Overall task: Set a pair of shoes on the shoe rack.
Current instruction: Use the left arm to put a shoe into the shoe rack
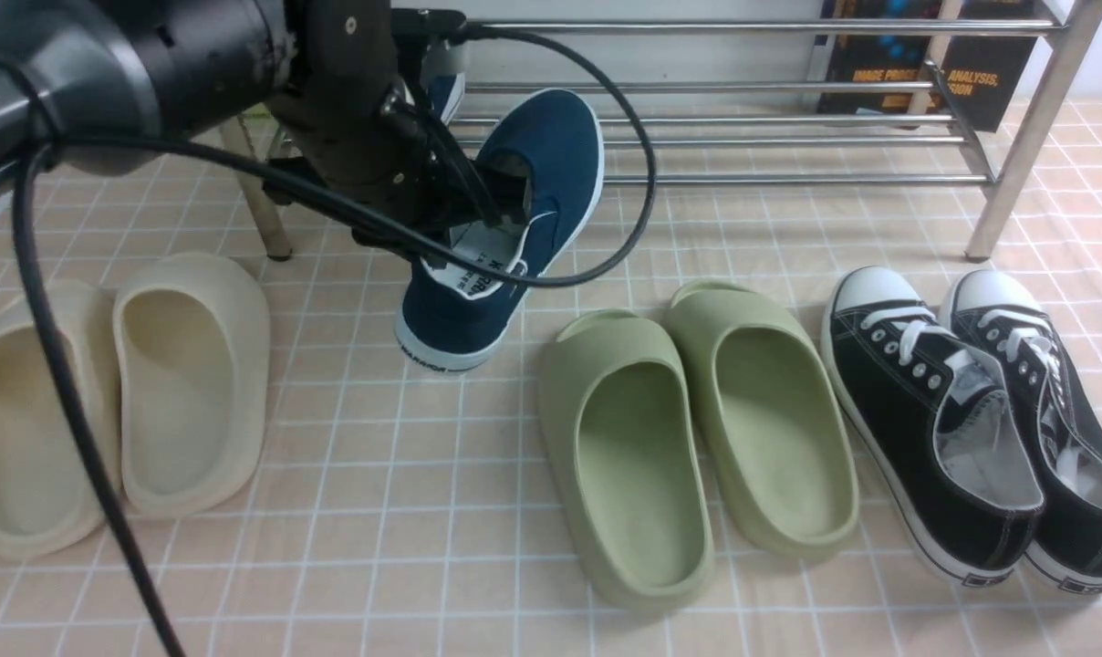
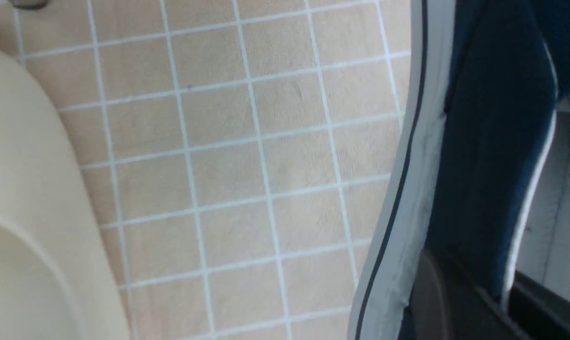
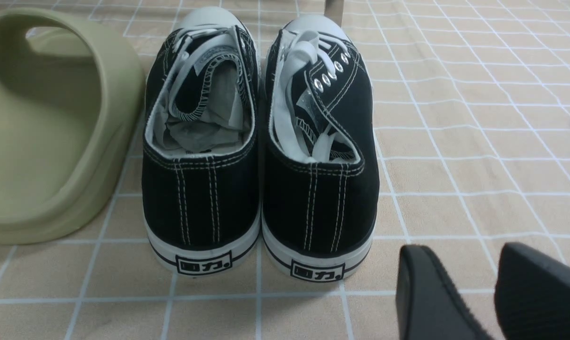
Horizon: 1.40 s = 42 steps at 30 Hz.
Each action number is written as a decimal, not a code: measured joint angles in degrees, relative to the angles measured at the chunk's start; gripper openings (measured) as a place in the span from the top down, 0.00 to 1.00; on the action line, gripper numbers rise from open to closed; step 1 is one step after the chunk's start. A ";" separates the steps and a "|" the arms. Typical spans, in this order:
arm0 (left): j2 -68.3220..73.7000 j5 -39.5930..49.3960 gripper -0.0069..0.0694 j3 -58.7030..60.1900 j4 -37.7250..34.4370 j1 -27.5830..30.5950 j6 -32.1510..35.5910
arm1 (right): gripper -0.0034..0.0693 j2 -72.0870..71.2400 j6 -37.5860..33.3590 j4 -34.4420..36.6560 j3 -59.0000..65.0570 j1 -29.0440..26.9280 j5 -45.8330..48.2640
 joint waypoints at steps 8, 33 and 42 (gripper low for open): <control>8.92 -3.28 0.87 -8.42 -4.05 4.20 0.00 | 0.62 0.00 0.00 0.00 0.00 0.00 0.00; 24.73 -18.39 0.58 -28.97 2.09 7.46 -6.34 | 0.62 0.00 0.00 0.11 0.00 0.00 0.00; 18.74 -3.17 0.45 -28.97 2.17 7.35 1.00 | 0.62 0.00 0.00 0.05 0.00 0.00 0.00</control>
